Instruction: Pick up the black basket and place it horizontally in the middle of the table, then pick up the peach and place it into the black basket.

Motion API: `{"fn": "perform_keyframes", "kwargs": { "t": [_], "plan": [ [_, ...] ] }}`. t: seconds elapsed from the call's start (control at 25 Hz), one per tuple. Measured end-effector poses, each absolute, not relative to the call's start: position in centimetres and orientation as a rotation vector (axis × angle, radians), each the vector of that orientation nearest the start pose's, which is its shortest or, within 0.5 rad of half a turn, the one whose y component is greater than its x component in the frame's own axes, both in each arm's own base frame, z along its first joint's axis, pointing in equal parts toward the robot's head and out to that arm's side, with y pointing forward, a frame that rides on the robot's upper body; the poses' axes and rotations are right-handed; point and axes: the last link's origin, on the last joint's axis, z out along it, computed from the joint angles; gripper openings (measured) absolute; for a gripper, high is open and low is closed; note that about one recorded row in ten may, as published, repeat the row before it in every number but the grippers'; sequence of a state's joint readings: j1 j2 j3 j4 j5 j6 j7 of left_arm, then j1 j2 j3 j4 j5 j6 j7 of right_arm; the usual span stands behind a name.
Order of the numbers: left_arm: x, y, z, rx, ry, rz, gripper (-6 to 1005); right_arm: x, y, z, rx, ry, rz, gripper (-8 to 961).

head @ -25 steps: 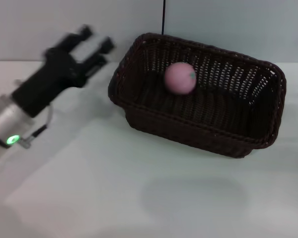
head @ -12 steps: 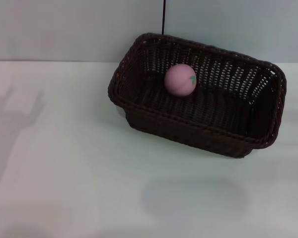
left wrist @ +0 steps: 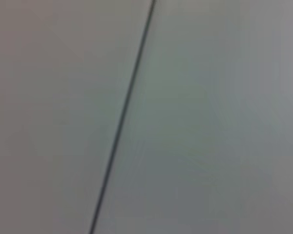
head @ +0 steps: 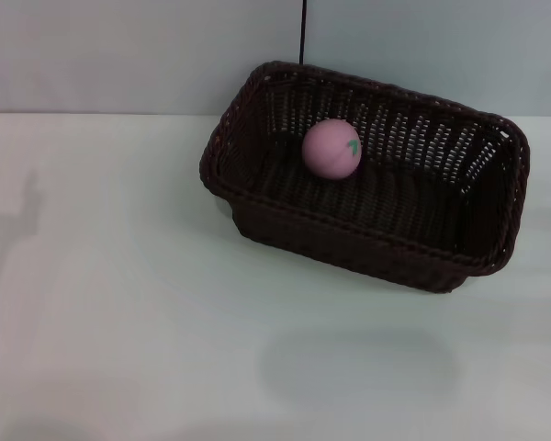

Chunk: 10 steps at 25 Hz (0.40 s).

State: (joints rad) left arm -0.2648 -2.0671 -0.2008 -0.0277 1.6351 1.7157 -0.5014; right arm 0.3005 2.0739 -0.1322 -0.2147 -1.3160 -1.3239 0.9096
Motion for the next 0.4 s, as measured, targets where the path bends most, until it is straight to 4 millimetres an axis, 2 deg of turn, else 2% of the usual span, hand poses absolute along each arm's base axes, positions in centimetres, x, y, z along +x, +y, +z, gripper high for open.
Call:
{"fn": "perform_keyframes", "kwargs": {
  "t": [0.08, 0.28, 0.4],
  "plan": [
    [-35.00, 23.96, 4.31, -1.329, -0.513, -1.110, 716, 39.71, 27.45, 6.48, -1.338, 0.887, 1.010, 535],
    [-35.12, 23.93, 4.46, -1.313, -0.521, -1.117, 503, 39.79, 27.38, 6.41, -1.336, 0.892, 1.008, 535],
    [-35.15, 23.92, 4.48, -1.293, -0.530, -1.122, 503, 39.70, 27.53, 6.29, -1.338, 0.896, 1.011, 535]
  ]
}}
